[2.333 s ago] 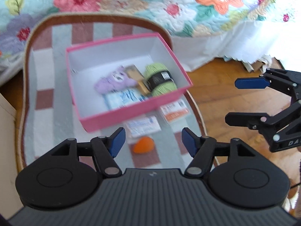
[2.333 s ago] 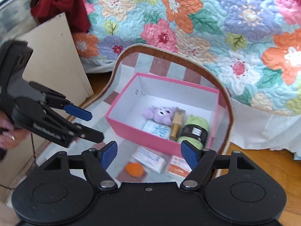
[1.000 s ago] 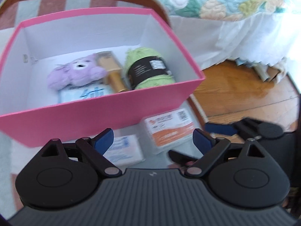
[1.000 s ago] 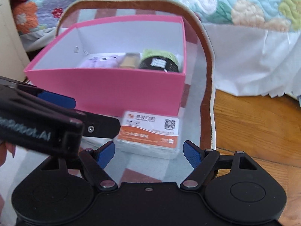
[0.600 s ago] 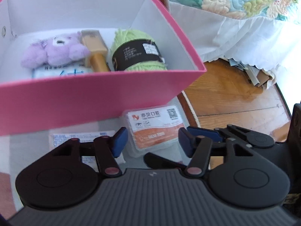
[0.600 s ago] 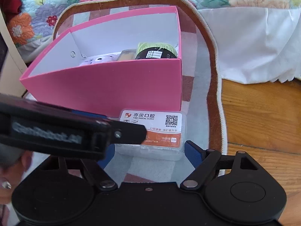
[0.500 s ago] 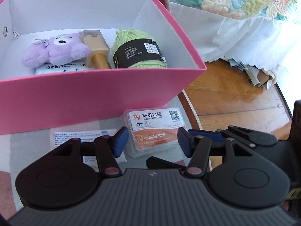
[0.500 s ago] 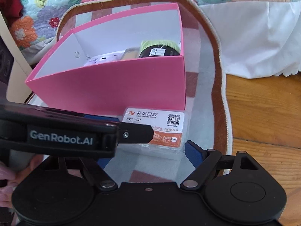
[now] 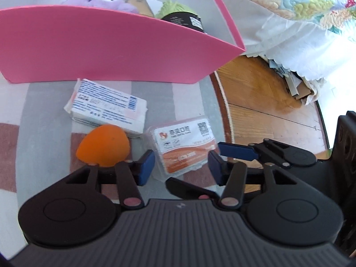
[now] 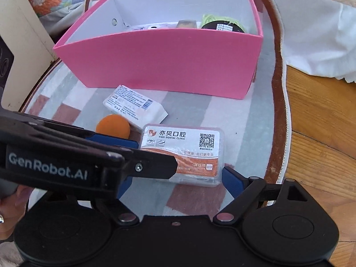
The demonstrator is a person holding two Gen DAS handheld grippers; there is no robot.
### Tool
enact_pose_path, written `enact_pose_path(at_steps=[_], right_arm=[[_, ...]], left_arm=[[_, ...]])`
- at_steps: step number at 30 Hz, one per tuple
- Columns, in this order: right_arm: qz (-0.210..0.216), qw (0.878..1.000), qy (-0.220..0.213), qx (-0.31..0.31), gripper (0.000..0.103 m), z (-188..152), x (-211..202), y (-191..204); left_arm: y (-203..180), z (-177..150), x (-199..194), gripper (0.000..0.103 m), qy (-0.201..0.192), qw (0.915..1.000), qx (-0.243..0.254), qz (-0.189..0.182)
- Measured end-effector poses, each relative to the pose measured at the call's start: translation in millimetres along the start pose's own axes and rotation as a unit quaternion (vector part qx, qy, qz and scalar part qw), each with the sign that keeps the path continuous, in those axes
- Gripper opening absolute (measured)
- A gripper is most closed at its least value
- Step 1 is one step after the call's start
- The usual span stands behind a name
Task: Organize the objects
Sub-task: 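Move the left tool to the clear case with orange label, then close the left tool on the clear plastic case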
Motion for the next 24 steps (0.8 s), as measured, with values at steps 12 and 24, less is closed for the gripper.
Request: enact_pose_path(at_steps=[12, 24], right_arm=[[-0.016, 1.0, -0.004, 0.009, 0.095, 3, 22, -5], [0.047, 0.999, 0.012, 0.019, 0.096, -4, -10, 10]], left_arm=[[16, -3, 13, 0.039, -0.009, 0.999, -0.041, -0.016], [12, -16, -35, 0.039, -0.002, 0.9999, -0.011, -0.004]])
Point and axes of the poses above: each gripper's, at about its wrist camera, not at the fingertips, and x roughly the way its jaws point, y to its left, z to its top, the point moved 4 cm from there along x, roughly the way its jaws point, and after that the axes turned 8 degrees about x, right-handed, at the moved point
